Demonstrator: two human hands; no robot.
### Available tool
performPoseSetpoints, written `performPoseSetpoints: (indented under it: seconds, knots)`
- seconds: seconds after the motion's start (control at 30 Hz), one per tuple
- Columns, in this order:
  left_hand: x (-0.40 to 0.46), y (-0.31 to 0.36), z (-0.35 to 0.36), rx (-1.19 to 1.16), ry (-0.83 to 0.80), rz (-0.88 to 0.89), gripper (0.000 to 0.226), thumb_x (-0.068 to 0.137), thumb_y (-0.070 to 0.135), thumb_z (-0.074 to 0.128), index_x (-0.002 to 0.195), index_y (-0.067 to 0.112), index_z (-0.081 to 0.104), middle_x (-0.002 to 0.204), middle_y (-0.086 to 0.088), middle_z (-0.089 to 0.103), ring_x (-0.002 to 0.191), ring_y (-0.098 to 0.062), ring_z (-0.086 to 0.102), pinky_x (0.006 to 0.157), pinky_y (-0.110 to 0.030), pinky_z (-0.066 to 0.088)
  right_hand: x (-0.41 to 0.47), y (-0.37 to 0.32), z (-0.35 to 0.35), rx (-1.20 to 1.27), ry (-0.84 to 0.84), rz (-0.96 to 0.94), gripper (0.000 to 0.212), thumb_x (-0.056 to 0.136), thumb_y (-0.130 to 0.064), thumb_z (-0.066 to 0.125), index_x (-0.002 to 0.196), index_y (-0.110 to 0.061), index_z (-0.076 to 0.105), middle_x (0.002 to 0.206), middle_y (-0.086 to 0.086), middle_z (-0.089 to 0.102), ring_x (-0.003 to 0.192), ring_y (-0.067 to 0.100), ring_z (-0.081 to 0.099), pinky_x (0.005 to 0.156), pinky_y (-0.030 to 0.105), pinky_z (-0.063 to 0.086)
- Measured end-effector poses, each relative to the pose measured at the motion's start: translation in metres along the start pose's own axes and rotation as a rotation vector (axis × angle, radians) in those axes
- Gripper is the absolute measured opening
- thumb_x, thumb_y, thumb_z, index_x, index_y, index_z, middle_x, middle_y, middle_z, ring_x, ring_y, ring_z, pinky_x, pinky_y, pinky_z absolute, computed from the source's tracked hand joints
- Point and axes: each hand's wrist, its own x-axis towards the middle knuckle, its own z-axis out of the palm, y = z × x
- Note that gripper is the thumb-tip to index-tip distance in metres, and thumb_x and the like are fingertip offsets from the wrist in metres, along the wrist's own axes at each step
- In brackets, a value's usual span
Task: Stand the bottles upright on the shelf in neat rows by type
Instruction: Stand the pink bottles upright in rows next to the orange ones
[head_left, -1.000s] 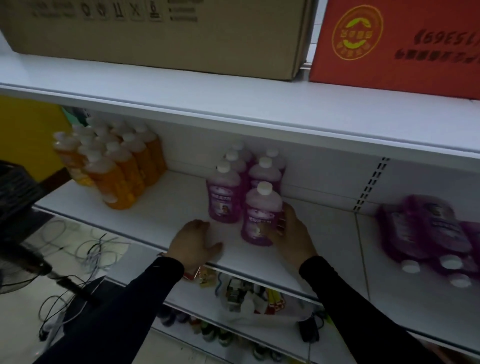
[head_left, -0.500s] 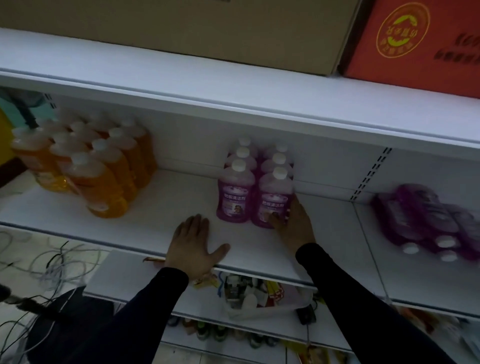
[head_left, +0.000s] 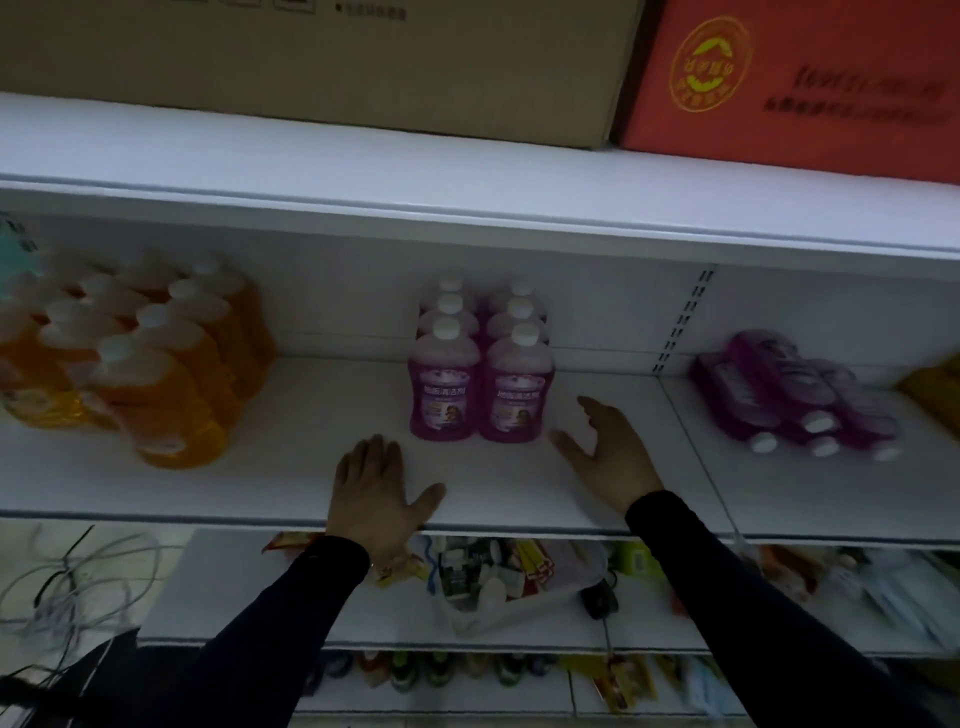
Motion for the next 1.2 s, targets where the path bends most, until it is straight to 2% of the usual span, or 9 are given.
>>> performPoseSetpoints:
  seconds: [0.1, 0.27, 0.37, 0.5, 0.67, 0.8, 1.0, 1.1, 1.2]
  knots:
    - [-0.002, 0.017, -0.014, -0.084, -0.023, 0.135, 0.089, 0.084, 0.074, 0.027, 0.146, 0.01, 0.037, 0.149, -0.008, 0.04, 0.134, -0.022, 0.037, 0.111, -0.029, 0.023, -0.02, 0.023, -0.034, -0.143, 0.096, -0.066, 0.069, 0.09, -0.05, 0.057, 0.147, -0.018, 0.036, 0.148, 0.006, 0.038, 0.133, 0.018, 0.037, 0.103, 0.017, 0.024]
    - [0.003, 0.095, -0.033, -0.198, -0.017, 0.437, 0.067, 0.092, 0.06, 0.045, 0.147, 0.023, 0.037, 0.147, 0.003, 0.042, 0.129, -0.016, 0.041, 0.099, -0.018, 0.028, -0.038, 0.07, -0.095, -0.248, 0.259, -0.041, 0.059, 0.091, -0.041, 0.059, 0.139, -0.01, 0.046, 0.141, 0.014, 0.045, 0.128, 0.028, 0.043, 0.101, 0.029, 0.036]
    - [0.014, 0.151, -0.035, -0.178, 0.008, 0.525, 0.067, 0.092, 0.058, 0.046, 0.146, 0.02, 0.039, 0.149, 0.001, 0.04, 0.133, -0.017, 0.037, 0.104, -0.018, 0.024, -0.036, 0.104, -0.132, -0.272, 0.41, -0.004, 0.056, 0.089, -0.04, 0.063, 0.13, -0.004, 0.052, 0.126, 0.021, 0.052, 0.113, 0.034, 0.051, 0.084, 0.032, 0.042]
    - [0.032, 0.225, -0.026, -0.139, 0.011, 0.613, 0.066, 0.095, 0.056, 0.044, 0.147, 0.018, 0.037, 0.152, -0.002, 0.037, 0.137, -0.018, 0.032, 0.112, -0.024, 0.021, -0.018, 0.15, -0.17, -0.27, 0.557, 0.042, 0.065, 0.082, -0.041, 0.071, 0.131, -0.002, 0.052, 0.125, 0.026, 0.053, 0.113, 0.039, 0.053, 0.087, 0.041, 0.048]
    - [0.051, 0.314, -0.012, -0.146, -0.028, 0.588, 0.068, 0.095, 0.057, 0.042, 0.15, 0.018, 0.031, 0.155, -0.001, 0.031, 0.14, -0.017, 0.027, 0.114, -0.023, 0.015, 0.037, 0.194, -0.199, -0.258, 0.291, 0.227, 0.102, 0.078, -0.07, 0.057, 0.153, -0.013, 0.017, 0.157, 0.016, 0.021, 0.144, 0.03, 0.022, 0.115, 0.037, 0.021]
    - [0.06, 0.359, -0.009, -0.126, -0.004, 0.534, 0.066, 0.094, 0.054, 0.046, 0.148, 0.018, 0.034, 0.154, -0.003, 0.034, 0.138, -0.018, 0.03, 0.112, -0.023, 0.017, 0.066, 0.208, -0.208, -0.295, 0.199, 0.212, 0.106, 0.073, -0.079, 0.052, 0.149, -0.012, 0.021, 0.148, 0.019, 0.035, 0.135, 0.034, 0.036, 0.11, 0.042, 0.029]
    - [0.077, 0.384, -0.011, -0.053, 0.052, 0.492, 0.076, 0.089, 0.045, 0.061, 0.15, 0.017, 0.028, 0.154, -0.009, 0.032, 0.139, -0.022, 0.03, 0.113, -0.027, 0.021, 0.058, 0.219, -0.249, -0.124, 0.078, -0.156, 0.089, 0.067, -0.049, 0.08, 0.141, -0.017, 0.043, 0.141, 0.007, 0.046, 0.134, 0.026, 0.039, 0.114, 0.031, 0.025]
    - [0.089, 0.398, -0.011, -0.046, 0.078, 0.519, 0.096, 0.08, 0.043, 0.072, 0.153, 0.02, 0.015, 0.158, -0.013, 0.022, 0.143, -0.026, 0.024, 0.116, -0.032, 0.02, 0.043, 0.206, -0.279, -0.171, -0.081, -0.42, 0.076, 0.069, -0.032, 0.083, 0.136, -0.021, 0.05, 0.144, 0.008, 0.042, 0.134, 0.026, 0.04, 0.112, 0.031, 0.03]
    - [0.099, 0.405, -0.011, -0.024, 0.089, 0.571, 0.102, 0.071, 0.044, 0.08, 0.151, 0.017, 0.024, 0.155, -0.015, 0.027, 0.14, -0.029, 0.028, 0.114, -0.031, 0.023, 0.034, 0.189, -0.295, -0.241, -0.163, -0.773, 0.074, 0.068, -0.024, 0.085, 0.135, -0.016, 0.054, 0.143, 0.002, 0.044, 0.13, 0.017, 0.04, 0.108, 0.017, 0.026]
